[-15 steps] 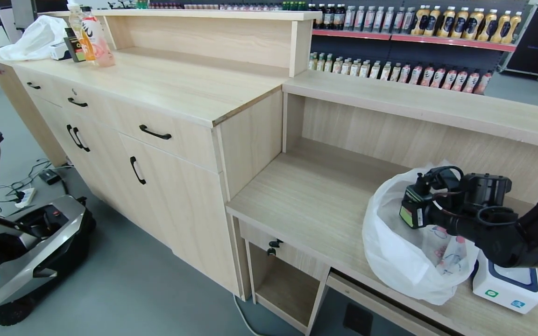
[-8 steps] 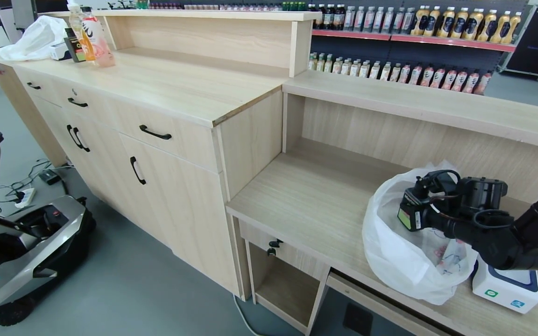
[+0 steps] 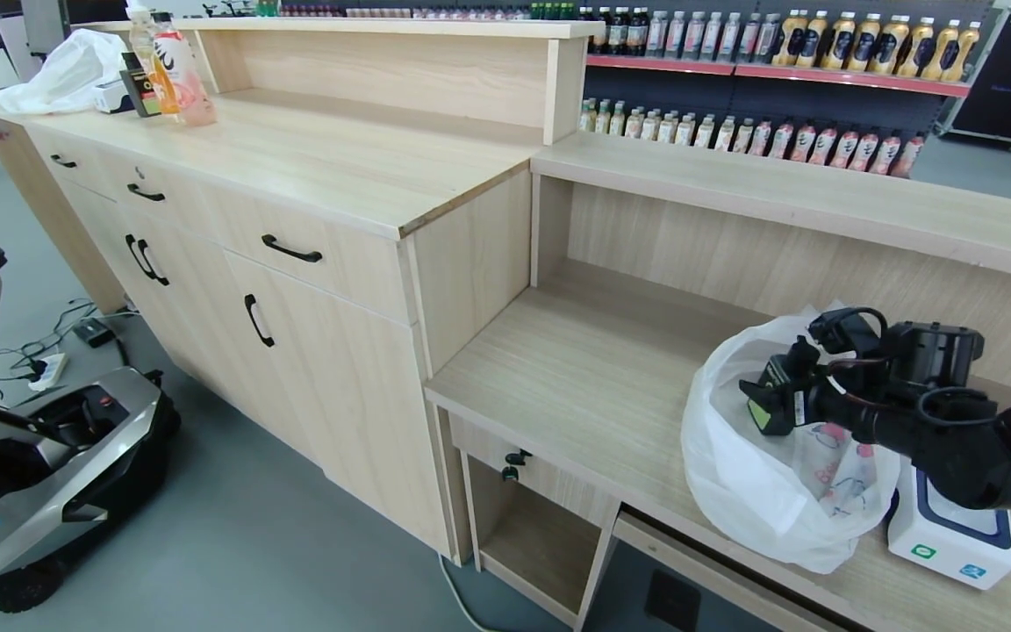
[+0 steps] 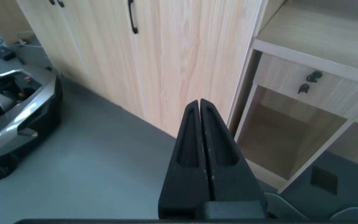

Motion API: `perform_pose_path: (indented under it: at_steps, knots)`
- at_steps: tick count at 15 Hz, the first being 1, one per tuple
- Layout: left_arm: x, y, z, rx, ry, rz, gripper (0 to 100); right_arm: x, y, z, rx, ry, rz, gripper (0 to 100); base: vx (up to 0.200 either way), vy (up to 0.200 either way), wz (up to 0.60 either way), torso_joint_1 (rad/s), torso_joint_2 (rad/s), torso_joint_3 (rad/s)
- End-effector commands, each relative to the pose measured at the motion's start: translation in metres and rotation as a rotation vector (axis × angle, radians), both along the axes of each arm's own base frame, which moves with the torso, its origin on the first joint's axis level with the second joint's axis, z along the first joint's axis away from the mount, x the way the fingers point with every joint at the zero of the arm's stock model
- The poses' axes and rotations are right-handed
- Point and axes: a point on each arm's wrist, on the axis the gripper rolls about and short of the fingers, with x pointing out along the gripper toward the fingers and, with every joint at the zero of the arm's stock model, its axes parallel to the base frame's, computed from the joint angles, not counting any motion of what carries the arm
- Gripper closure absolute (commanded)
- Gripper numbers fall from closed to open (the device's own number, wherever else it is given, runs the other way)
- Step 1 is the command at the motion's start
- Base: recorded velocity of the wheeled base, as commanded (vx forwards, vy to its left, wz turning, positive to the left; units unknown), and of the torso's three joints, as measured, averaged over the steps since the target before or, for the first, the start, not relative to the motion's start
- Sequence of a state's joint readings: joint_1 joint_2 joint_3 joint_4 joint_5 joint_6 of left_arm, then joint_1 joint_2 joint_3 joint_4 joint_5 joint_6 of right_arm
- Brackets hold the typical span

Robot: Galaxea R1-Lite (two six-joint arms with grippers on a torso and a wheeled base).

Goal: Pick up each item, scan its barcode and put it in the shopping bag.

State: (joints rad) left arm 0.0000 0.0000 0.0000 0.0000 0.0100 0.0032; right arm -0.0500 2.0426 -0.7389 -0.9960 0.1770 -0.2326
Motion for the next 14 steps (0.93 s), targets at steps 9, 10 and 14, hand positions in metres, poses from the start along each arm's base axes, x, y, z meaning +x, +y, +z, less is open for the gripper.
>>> perform_pose_path:
  at_steps: [9, 10, 14]
  knots:
    - [0.000, 0.000, 0.000, 0.000, 0.000, 0.001, 100, -0.140, -0.036, 0.097, -0.143, -0.133, -0.172, 0, 0.000, 0.000, -0.07, 0.000, 0.00, 0.000]
    - [0.000, 0.000, 0.000, 0.000, 0.000, 0.001, 100, -0.144, -0.041, 0.101, -0.151, -0.156, -0.199, 0, 0.000, 0.000, -0.60, 0.007, 0.00, -0.002]
    - [0.000, 0.000, 0.000, 0.000, 0.000, 0.001, 100, -0.149, -0.056, 0.113, -0.193, -0.236, -0.353, 0, 0.000, 0.000, -0.60, 0.002, 0.00, 0.004]
